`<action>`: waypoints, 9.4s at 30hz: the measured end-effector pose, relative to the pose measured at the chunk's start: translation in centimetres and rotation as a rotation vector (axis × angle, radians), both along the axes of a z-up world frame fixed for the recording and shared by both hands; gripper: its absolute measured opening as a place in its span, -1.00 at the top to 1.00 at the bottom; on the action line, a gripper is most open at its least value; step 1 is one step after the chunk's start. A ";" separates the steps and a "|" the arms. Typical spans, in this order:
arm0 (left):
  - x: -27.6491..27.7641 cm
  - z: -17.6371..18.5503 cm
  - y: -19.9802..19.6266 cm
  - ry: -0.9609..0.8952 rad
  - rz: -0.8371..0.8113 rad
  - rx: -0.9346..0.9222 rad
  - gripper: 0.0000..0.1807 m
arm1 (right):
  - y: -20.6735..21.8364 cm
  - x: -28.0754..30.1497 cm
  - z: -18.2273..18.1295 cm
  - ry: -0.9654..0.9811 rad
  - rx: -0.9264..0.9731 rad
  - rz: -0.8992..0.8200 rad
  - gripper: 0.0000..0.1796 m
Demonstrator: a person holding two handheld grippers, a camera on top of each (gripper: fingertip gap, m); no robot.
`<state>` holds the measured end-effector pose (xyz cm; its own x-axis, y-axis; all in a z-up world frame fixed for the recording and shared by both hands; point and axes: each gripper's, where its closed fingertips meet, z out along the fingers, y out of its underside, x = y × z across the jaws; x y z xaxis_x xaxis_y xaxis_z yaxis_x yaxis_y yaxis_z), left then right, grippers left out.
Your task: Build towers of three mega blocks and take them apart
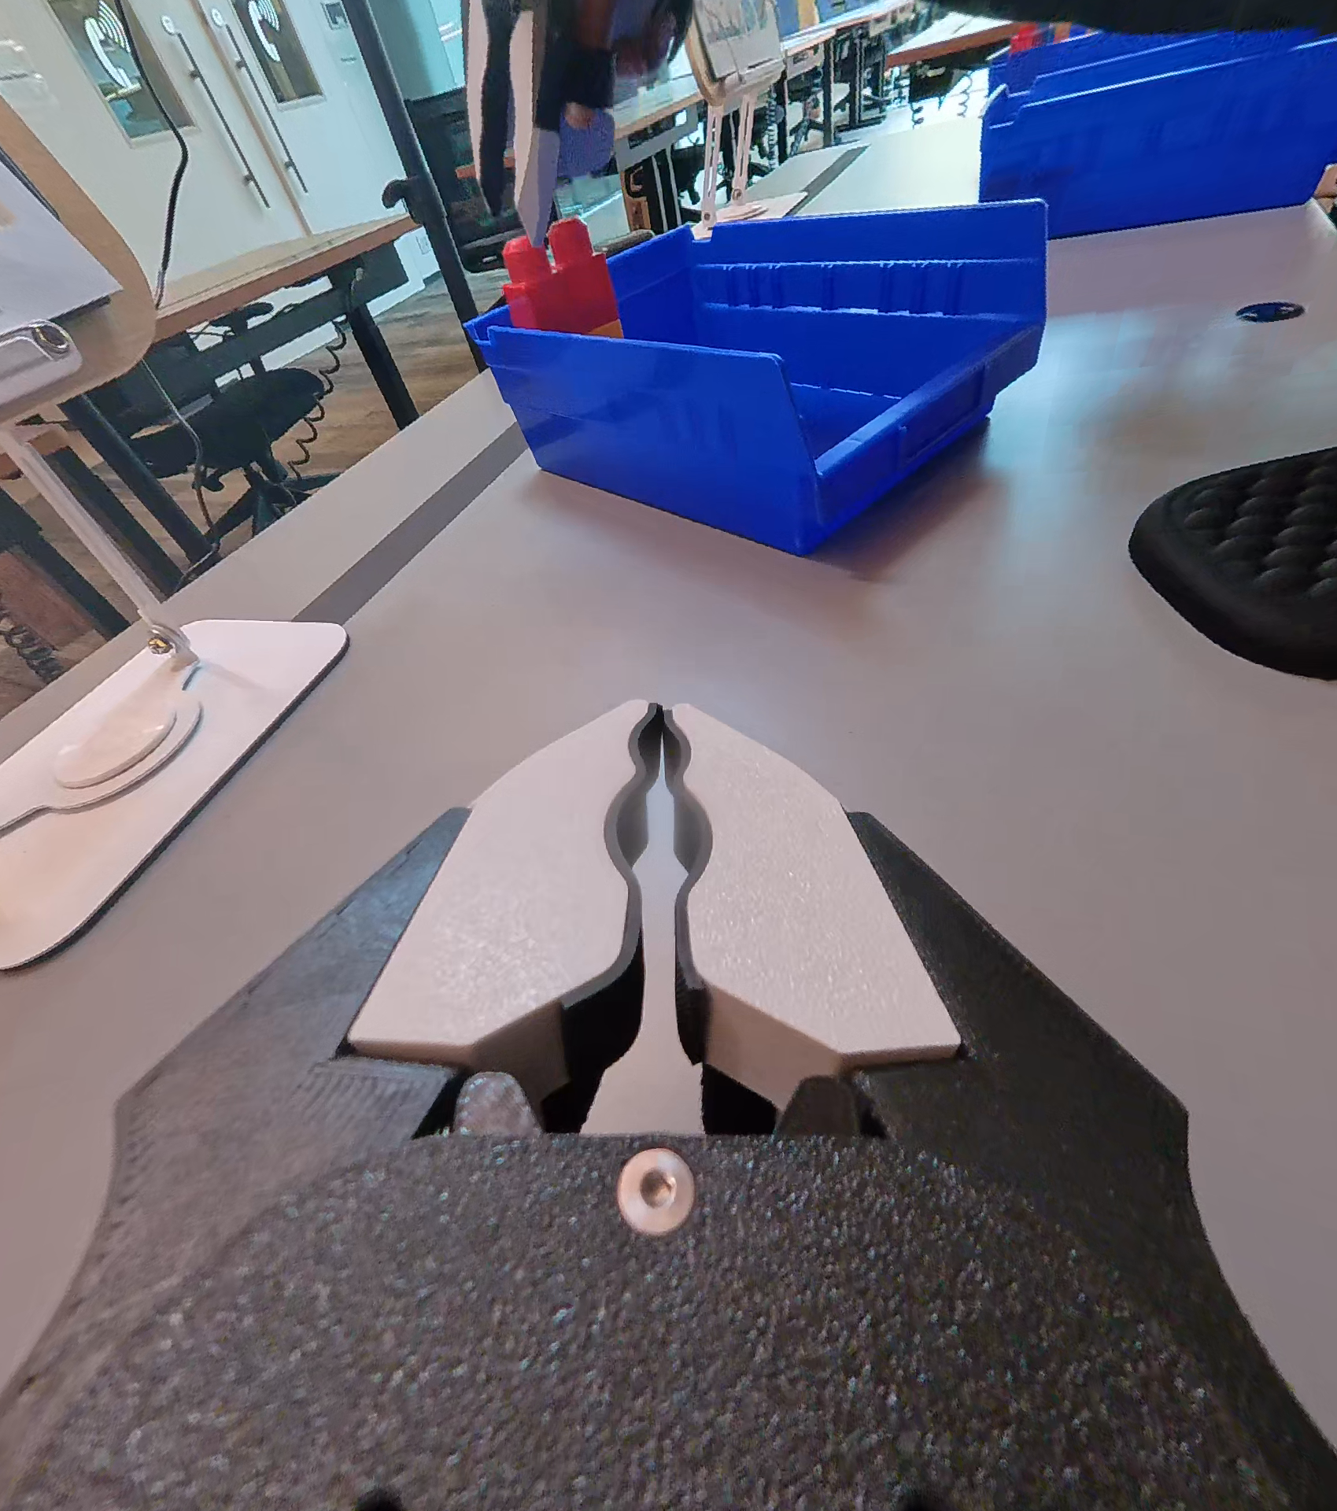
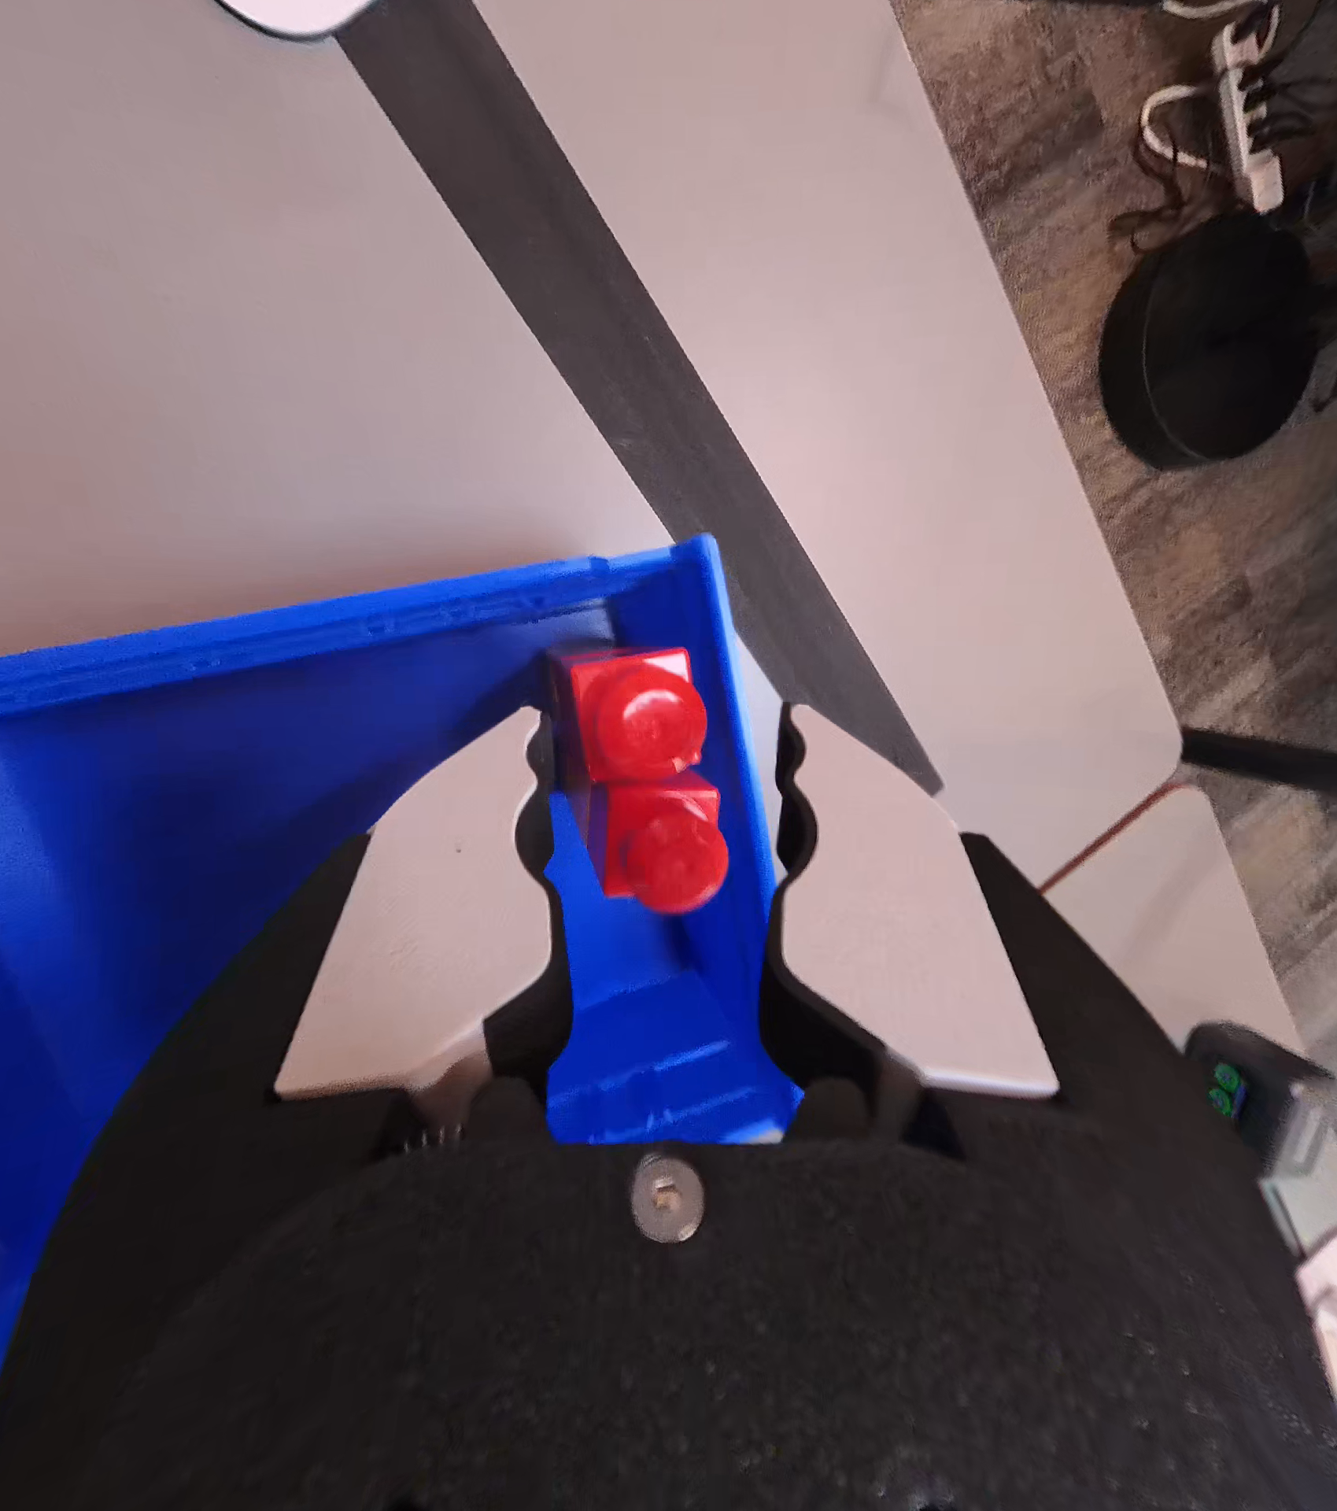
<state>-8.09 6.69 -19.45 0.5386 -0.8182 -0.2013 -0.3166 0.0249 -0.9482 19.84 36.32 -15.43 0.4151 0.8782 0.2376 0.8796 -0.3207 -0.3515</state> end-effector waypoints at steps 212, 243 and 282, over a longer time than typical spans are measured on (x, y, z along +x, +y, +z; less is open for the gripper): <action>3.3 0.1 -3.3 -0.165 -0.091 -0.389 0.58 | -33.8 -24.4 -13.2 0.479 -0.160 0.697 0.49; 2.7 2.9 -3.9 -0.352 -0.183 -0.397 0.60 | -35.3 -27.0 -5.6 0.947 -0.340 0.508 0.60; 2.2 2.7 -4.2 -0.322 -0.231 -0.339 0.60 | -35.1 -27.1 -5.2 0.953 -0.304 0.485 0.60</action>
